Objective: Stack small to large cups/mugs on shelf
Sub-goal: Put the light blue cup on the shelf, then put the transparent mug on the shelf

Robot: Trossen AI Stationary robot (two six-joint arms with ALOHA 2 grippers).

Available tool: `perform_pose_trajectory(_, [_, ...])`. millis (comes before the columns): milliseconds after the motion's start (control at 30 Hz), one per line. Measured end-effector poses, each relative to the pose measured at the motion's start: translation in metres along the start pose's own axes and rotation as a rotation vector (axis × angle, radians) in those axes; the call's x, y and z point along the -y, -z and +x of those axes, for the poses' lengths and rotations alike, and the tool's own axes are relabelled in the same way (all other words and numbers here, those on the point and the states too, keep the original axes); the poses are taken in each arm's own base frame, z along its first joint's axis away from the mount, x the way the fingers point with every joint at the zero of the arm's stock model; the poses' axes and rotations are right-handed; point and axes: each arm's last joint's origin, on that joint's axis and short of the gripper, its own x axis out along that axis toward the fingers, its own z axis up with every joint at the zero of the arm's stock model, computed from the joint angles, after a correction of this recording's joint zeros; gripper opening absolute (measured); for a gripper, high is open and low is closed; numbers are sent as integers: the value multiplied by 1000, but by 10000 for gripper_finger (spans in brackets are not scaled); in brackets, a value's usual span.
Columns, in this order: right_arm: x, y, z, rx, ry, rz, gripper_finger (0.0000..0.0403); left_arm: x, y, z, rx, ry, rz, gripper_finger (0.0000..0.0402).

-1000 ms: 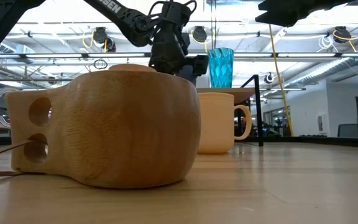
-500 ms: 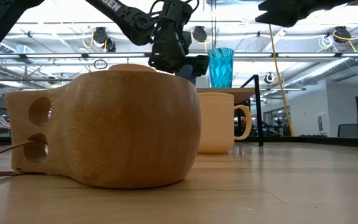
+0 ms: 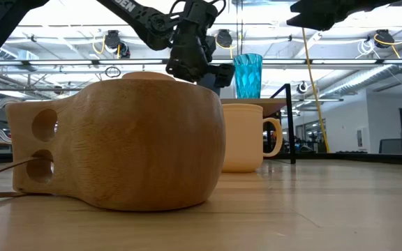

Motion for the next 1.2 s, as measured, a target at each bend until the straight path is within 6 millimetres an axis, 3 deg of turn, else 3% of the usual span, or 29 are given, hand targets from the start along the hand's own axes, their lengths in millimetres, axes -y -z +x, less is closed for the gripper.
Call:
perform_pose_trajectory(333, [0, 0, 0, 0, 0, 0, 348, 2, -3, -4, 22, -42, -21, 400])
perform_pose_trajectory(767, [0, 0, 0, 0, 0, -5, 348, -7, -38, -43, 81, -56, -41, 400])
perform_pose_trajectory(967, [0, 0, 0, -2, 0, 0, 348, -15, -59, -72, 113, -10, -77, 400])
perform_pose_trajectory(1200, [0, 1, 0, -7, 0, 18, 348, -37, -88, -130, 131, 92, -40, 399])
